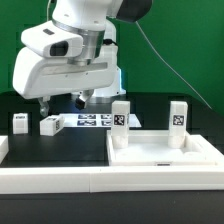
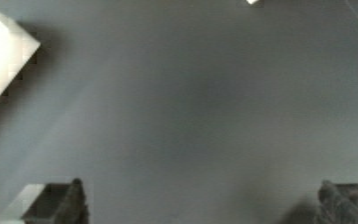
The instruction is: Assemble square table
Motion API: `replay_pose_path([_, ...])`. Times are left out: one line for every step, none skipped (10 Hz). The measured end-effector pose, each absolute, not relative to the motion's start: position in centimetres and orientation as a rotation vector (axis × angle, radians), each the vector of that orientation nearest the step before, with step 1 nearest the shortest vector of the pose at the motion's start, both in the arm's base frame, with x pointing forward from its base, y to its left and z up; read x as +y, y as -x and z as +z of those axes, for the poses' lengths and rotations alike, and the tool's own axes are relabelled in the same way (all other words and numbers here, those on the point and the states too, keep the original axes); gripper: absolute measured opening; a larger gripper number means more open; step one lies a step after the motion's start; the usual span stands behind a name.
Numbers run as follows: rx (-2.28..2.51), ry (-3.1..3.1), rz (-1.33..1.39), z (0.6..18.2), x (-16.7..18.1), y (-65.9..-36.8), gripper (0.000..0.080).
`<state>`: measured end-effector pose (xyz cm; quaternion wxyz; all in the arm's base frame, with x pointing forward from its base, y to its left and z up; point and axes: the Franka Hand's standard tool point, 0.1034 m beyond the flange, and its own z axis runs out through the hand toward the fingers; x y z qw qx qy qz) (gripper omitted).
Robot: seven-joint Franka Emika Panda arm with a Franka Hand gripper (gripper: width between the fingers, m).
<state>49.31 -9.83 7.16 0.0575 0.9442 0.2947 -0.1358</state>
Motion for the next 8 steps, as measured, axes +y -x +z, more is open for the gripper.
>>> replay_pose_path([0.725, -2.91, -0.45, 7.0, -10.2, -48.4, 0.0649])
replay_pose_path([0.589, -2.947, -0.46, 6.9, -10.4, -47.9, 0.0649])
replay_pose_path([0.421, -3.013, -0.489, 6.8, -10.8, -47.0, 0.0649])
replay_pose_path([0.296, -3.064, -0.517, 6.7, -11.3, -46.3, 0.0649])
replay_pose_path([0.089, -3.101, -0.524, 6.5, -11.5, -46.0, 0.0649])
replay_pose_path([-0.025, -3.069, -0.495, 6.3, -10.4, -46.5, 0.0649])
replay_pose_path([-0.031, -3.074, -0.494, 6.2, -9.8, -46.6, 0.0649])
replay_pose_path([-0.048, -3.074, -0.495, 6.2, -10.0, -46.5, 0.0649])
